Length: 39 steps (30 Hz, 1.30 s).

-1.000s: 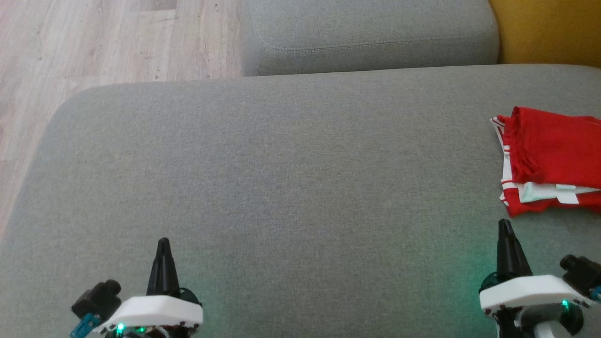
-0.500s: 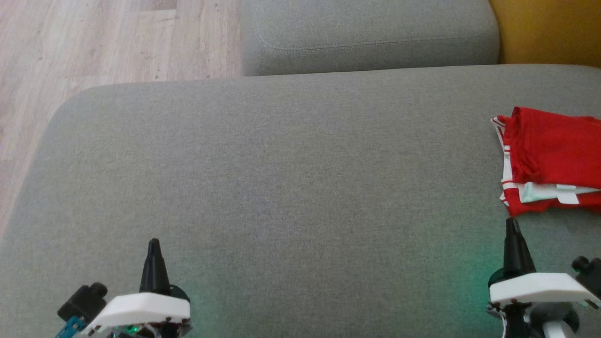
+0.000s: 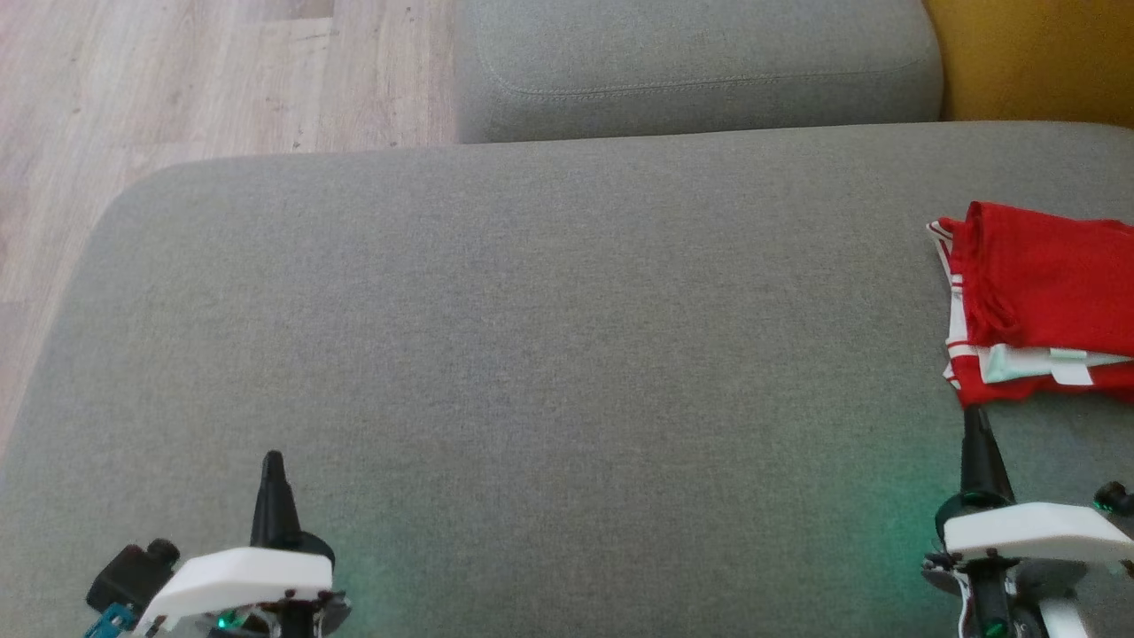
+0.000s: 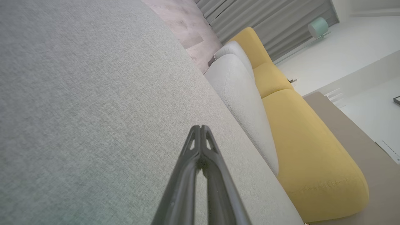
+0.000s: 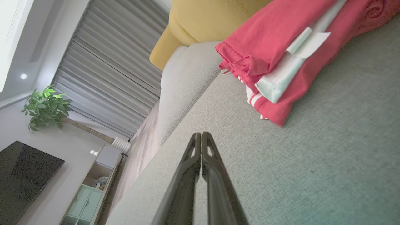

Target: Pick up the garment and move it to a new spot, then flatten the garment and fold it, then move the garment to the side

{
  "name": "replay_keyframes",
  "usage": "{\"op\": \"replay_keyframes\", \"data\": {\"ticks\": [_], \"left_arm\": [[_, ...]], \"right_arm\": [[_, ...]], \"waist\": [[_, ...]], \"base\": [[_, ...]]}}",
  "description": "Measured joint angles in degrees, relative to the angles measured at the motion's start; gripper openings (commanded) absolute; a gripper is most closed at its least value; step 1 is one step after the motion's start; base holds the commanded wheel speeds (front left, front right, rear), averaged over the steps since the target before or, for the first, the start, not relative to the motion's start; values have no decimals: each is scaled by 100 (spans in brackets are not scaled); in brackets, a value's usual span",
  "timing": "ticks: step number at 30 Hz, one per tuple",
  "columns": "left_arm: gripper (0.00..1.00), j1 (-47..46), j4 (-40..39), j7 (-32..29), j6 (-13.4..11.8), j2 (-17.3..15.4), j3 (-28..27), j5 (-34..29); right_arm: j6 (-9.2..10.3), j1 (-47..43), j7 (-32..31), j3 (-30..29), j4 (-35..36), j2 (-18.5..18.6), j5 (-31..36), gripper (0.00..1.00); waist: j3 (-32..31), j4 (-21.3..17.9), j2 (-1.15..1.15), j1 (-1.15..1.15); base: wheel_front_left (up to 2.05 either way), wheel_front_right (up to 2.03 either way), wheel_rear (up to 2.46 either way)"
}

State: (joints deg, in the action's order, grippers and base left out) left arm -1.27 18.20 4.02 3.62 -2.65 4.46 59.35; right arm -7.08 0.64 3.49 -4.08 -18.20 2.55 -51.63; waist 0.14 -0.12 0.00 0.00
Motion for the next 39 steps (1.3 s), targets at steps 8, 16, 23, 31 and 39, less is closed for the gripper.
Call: {"op": "replay_keyframes", "data": {"ticks": [8, 16, 23, 31, 39], "left_arm": [[0, -23, -18, -151, 49, 0, -116, 478], [0, -76, -56, -290, 102, 0, -255, 906], [0, -83, -80, -397, 148, 0, -327, 1277], [0, -85, -105, -506, 175, 1, -447, 1650], [0, -107, -134, -655, 223, 1, -548, 2080]], "right_arm": [[0, 2, -130, -45, 18, 0, -584, 0], [0, 14, -272, -94, 46, 0, -1115, 0], [0, 76, -355, -145, 73, 0, -1564, 0], [0, 124, -464, -180, 98, 0, -2017, 0], [0, 134, -614, -221, 108, 0, -2550, 0]], "waist": [[1, 2, 0, 0], [1, 3, 0, 0], [1, 5, 0, 0], [2, 6, 0, 0], [2, 7, 0, 0]], "base": [[0, 0, 0], [0, 0, 0], [0, 0, 0], [0, 0, 0], [0, 0, 0]]}}
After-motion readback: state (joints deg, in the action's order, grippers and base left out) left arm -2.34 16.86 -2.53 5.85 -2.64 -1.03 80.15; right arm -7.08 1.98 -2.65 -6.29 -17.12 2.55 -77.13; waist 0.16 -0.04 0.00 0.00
